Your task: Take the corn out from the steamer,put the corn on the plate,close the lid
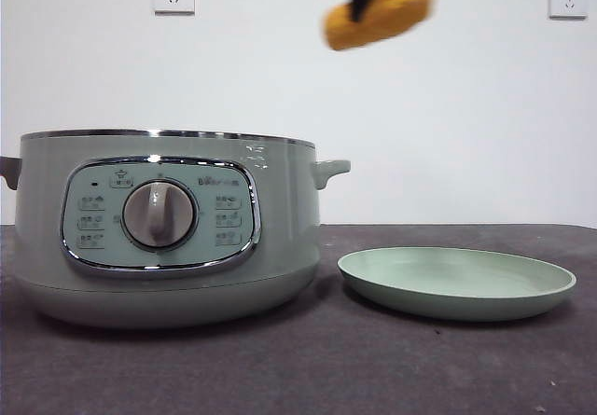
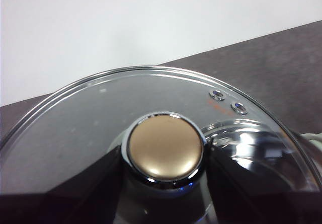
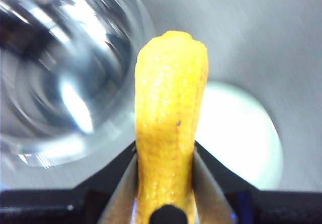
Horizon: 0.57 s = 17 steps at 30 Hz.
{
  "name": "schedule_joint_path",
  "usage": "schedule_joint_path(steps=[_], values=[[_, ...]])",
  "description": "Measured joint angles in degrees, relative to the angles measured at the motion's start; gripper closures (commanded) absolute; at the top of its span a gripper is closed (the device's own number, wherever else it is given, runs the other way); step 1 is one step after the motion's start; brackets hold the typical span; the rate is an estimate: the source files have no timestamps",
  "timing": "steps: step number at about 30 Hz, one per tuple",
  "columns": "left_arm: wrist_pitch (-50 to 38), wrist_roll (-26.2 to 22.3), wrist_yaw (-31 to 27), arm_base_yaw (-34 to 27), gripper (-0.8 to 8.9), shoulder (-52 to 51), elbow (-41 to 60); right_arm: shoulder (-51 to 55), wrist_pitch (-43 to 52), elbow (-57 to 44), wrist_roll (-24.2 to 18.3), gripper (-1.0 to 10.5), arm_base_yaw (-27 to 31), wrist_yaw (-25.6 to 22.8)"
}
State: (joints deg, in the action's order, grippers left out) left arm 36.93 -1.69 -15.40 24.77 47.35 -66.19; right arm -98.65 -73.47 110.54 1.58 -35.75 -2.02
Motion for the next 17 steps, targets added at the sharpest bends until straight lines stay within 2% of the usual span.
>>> schedule_joint_path(steps=[2,9,17], values=[[-1.0,0.2,0.9,0.0,8.22,0.4,0.0,0.1,-3.9,-0.1,0.2,9.6,2.1,0.0],[-2.7,1.1,2.8,0.0,8.22,1.1,0.0,0.2,-3.4,-8.9,1.0,9.6,5.4,-0.1],[-2.7,1.8,4.0,0.0,8.22,1.2,0.0,0.2,16.5,-27.8,2.3,9.6,5.6,0.0]])
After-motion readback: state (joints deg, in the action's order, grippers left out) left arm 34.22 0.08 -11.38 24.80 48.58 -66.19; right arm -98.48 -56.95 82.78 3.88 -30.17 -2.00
